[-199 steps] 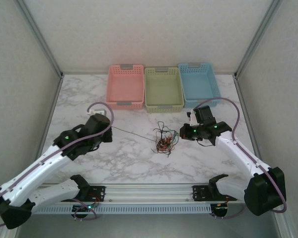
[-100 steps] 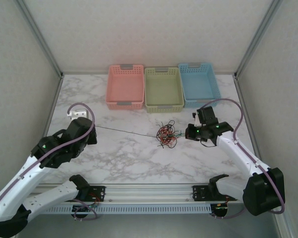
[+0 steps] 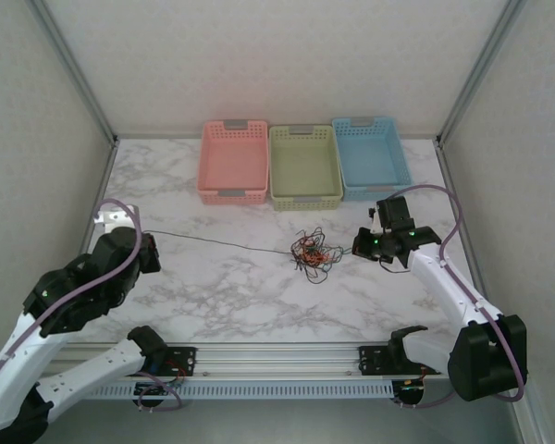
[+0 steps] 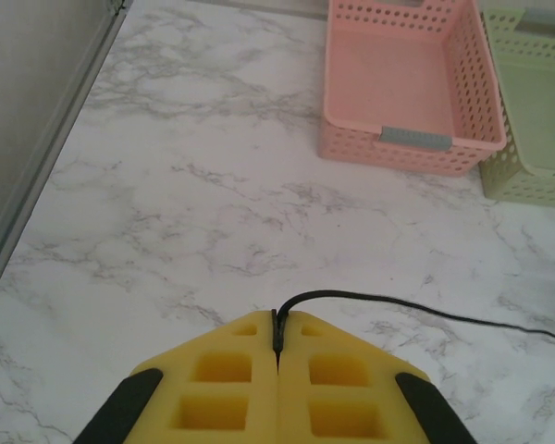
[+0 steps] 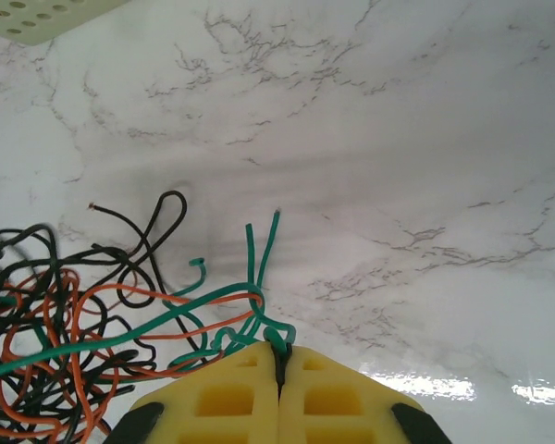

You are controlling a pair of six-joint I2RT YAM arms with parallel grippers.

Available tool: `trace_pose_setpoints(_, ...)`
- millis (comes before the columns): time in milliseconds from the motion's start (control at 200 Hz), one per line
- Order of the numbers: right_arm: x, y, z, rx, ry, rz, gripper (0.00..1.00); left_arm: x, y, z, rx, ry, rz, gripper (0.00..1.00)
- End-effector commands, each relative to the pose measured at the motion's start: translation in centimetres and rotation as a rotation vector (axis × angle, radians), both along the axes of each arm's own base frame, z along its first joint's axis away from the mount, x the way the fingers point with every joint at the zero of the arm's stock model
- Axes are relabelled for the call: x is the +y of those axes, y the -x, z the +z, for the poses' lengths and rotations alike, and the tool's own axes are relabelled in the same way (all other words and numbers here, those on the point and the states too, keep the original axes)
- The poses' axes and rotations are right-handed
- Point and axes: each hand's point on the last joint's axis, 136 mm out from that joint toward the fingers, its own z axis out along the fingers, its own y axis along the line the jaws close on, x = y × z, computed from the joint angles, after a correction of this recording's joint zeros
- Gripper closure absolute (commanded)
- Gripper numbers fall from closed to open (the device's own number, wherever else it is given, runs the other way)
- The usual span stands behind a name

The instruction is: Untangle the cables

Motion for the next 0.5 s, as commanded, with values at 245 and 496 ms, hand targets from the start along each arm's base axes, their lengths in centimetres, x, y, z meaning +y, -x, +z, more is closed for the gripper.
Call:
trace_pose_setpoints(245,3.3,1.1,1.6,-0.012,-0.204,0.115,0.63,-3.1,-0.6,-1.9,0.067,0.038,-0.116,1.0)
trace_pose_setpoints(496,5.8,2.1,6.3,-0.125,-0.257,0.248,0.54,-4.7,-1.1,-2.4,0.092,0.063,-0.159,1.0)
